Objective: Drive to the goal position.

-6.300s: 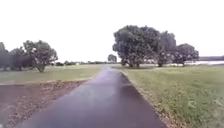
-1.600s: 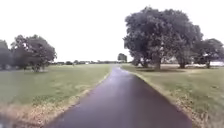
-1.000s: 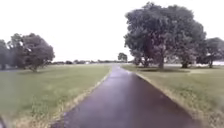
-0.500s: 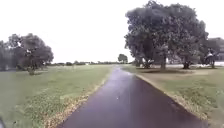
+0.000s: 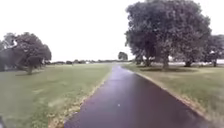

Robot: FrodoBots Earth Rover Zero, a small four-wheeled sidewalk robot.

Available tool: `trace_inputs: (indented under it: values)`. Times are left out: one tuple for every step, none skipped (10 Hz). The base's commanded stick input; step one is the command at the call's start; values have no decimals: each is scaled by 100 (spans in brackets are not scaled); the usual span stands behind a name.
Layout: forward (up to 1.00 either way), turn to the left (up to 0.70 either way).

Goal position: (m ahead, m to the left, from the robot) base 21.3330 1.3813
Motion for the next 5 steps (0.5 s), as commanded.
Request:
trace_inputs:
  values:
    - [70,-14]
    - [70,-14]
    - [70,-8]
    - [70,-3]
    - [70,0]
